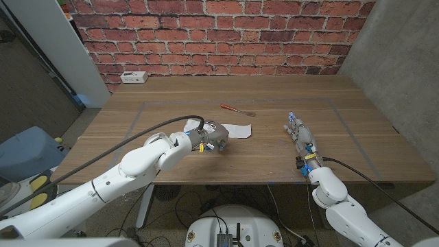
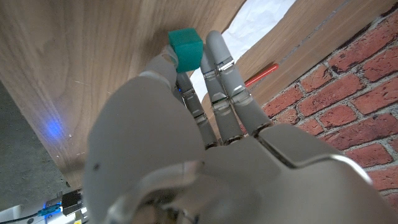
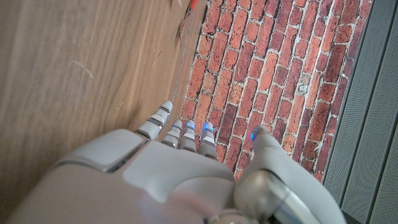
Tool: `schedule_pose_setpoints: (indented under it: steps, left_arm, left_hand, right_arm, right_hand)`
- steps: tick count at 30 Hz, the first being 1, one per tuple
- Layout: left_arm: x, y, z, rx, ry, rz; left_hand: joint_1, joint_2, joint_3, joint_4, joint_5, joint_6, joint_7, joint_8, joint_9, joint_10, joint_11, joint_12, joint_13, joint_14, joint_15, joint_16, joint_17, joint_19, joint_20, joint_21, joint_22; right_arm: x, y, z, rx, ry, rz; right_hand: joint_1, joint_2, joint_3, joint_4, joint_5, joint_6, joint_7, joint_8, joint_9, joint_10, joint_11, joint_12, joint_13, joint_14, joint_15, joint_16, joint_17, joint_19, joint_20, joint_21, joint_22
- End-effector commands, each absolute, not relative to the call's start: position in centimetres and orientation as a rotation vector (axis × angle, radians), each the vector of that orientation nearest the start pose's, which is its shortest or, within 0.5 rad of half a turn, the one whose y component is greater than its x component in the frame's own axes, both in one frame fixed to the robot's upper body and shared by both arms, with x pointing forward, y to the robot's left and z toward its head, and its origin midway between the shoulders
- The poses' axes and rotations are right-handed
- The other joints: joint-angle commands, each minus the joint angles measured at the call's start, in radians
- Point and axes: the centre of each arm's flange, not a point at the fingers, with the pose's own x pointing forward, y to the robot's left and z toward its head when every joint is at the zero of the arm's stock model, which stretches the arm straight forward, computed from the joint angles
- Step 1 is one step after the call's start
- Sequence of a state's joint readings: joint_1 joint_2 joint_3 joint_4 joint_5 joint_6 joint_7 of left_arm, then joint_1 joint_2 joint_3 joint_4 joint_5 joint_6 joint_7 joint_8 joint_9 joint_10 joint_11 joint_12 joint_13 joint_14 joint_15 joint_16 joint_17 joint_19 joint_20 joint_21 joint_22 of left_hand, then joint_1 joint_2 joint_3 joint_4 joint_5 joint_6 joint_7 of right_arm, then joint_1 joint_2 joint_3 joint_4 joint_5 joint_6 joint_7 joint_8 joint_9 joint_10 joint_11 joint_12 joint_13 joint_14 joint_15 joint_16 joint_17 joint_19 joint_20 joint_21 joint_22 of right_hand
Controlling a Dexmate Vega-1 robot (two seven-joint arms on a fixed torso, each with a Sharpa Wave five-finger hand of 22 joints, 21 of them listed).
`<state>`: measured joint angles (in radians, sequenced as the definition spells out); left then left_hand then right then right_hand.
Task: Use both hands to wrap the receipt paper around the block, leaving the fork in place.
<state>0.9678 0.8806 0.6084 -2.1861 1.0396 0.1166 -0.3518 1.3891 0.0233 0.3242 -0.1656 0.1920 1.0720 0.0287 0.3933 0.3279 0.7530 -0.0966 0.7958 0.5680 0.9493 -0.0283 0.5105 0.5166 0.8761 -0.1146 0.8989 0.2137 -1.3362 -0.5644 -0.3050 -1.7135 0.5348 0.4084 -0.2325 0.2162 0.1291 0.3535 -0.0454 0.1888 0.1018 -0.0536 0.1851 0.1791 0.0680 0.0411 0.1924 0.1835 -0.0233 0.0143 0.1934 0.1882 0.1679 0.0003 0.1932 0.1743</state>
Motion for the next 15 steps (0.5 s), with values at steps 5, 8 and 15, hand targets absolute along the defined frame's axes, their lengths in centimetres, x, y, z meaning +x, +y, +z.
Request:
schedule_pose_setpoints:
  steps: [5,8,15]
  left_arm:
    - [51.6,13.2,-0.1,1.928,-0.738,-0.142]
    - [52.2,13.0,0.3,1.931,-0.731,-0.152]
    - [53.6,12.6,1.0,1.923,-0.718,-0.187]
  left_hand:
    - [0.055,0.042,0.014,0.002,0.005,0.006,0.002,-0.001,0.008,0.005,0.000,0.000,0.005,0.116,-0.197,-0.012,0.009,-0.008,-0.039,0.019,-0.004]
    - [0.054,0.042,0.016,0.003,0.005,0.005,0.002,-0.004,0.008,0.005,-0.002,-0.002,0.006,0.119,-0.197,-0.015,0.011,-0.010,-0.039,0.025,-0.005]
    - [0.054,0.041,0.019,0.004,0.004,0.003,0.003,-0.008,0.008,0.002,0.000,-0.005,0.008,0.120,-0.196,-0.022,0.016,-0.017,-0.039,0.034,-0.008]
  right_arm:
    - [53.3,-26.5,-14.4,0.096,-0.596,0.108]
    - [53.4,-26.5,-14.4,0.097,-0.595,0.108]
    - [53.7,-26.5,-14.2,0.101,-0.595,0.104]
  right_hand:
    - [-0.009,-0.003,0.003,0.002,0.004,0.007,-0.003,0.003,0.002,0.003,0.002,0.004,0.006,0.001,0.002,0.004,0.003,0.003,0.003,0.006,0.002]
    - [-0.009,-0.004,0.003,0.001,0.004,0.007,-0.003,0.003,0.002,0.003,0.001,0.004,0.006,0.000,0.003,0.003,0.003,0.003,0.003,0.006,0.002]
    - [-0.009,-0.004,0.003,0.001,0.004,0.007,-0.004,0.003,0.002,0.004,0.003,0.005,0.006,0.001,0.003,0.003,0.003,0.003,0.003,0.006,0.002]
